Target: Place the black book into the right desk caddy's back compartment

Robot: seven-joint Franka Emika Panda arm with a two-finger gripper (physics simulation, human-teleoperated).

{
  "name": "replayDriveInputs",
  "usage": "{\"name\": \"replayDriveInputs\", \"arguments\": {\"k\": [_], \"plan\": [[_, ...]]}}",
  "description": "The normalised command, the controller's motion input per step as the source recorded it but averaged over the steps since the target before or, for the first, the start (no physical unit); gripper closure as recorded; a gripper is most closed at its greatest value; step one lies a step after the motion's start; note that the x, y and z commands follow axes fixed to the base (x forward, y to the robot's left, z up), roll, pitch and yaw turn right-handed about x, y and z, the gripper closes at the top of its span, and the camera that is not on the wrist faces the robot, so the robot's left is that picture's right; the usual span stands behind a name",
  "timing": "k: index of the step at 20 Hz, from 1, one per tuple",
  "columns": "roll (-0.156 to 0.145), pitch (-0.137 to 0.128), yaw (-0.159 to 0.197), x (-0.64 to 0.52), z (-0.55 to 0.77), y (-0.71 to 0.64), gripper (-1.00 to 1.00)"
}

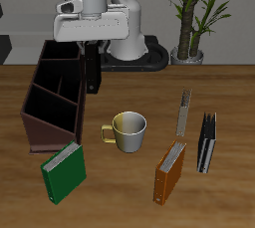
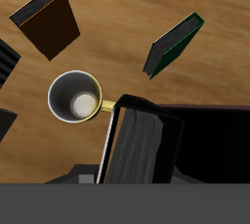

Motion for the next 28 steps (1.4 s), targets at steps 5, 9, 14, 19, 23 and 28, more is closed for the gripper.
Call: {"name": "replayDriveInputs", "arguments": {"k": [5,9,14,19,23,28], "plan": [[-0.046,-0.012,0.103,-0.37,0.03,-0.09,1.00],[-0.071,-0.007,0.030,-0.34,0.08,-0.21,1.00],[-0.026,0.012,0.050,-0.23,-0.02,-0.08,1.00],[-0.045,0.003,0.055,-0.28,0.02,-0.05,1.00],[-0.019,-0.003,0.008,-0.18,0.03,-0.02,1.00],[-0.040,0.025,-0.033,-0.17,-0.02,-0.15,1.00]]}}
